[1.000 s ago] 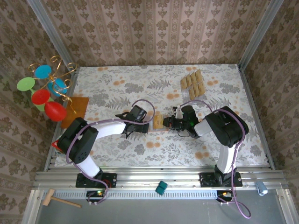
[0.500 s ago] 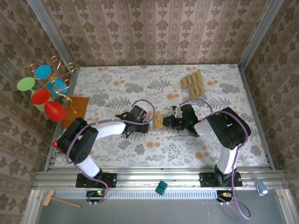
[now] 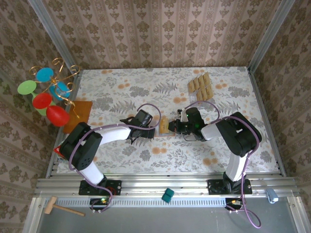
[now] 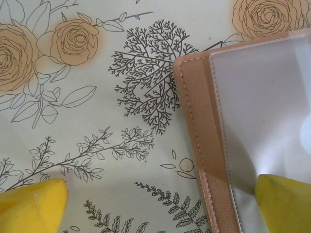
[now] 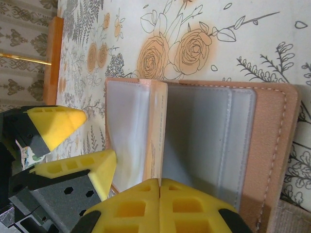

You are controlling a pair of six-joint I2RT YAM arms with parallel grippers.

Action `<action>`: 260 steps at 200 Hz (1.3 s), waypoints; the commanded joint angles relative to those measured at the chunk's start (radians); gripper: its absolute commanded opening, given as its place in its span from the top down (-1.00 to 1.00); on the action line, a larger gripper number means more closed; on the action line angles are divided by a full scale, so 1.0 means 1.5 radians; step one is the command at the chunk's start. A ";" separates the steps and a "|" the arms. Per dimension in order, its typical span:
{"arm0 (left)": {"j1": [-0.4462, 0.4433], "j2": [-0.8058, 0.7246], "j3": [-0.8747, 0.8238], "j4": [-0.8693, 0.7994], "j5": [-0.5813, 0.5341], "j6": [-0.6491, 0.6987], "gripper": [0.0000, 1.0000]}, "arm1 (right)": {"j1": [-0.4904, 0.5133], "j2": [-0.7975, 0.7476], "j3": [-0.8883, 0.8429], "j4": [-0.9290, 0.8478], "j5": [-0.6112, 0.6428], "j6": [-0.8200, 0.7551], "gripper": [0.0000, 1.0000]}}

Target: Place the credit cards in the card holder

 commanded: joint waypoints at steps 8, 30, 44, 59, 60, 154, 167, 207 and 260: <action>0.003 0.004 -0.015 -0.019 -0.014 0.004 -1.00 | 0.004 0.016 0.007 -0.017 0.011 0.000 1.00; 0.004 0.002 -0.006 -0.023 -0.019 0.010 -1.00 | 0.004 0.020 0.007 -0.016 0.009 0.004 1.00; 0.005 0.000 0.001 -0.027 -0.022 0.013 -1.00 | 0.004 0.021 0.006 -0.016 0.010 0.004 1.00; 0.009 -0.001 0.009 -0.031 -0.023 0.017 -1.00 | 0.004 0.020 0.004 -0.016 0.011 0.004 1.00; 0.010 -0.001 0.009 -0.031 -0.023 0.017 -1.00 | 0.004 0.021 0.004 -0.016 0.012 0.004 1.00; 0.055 0.007 0.053 -0.031 -0.016 0.057 -1.00 | 0.004 0.009 0.004 -0.026 0.012 0.003 1.00; 0.056 0.009 0.062 -0.031 -0.015 0.062 -1.00 | 0.004 0.008 0.005 -0.027 0.012 0.004 1.00; 0.057 0.013 0.084 -0.023 -0.007 0.070 -1.00 | 0.004 0.008 0.007 -0.026 0.012 0.007 1.00; 0.057 0.037 0.071 -0.009 0.002 0.062 -1.00 | 0.004 0.007 0.007 -0.026 0.014 0.008 1.00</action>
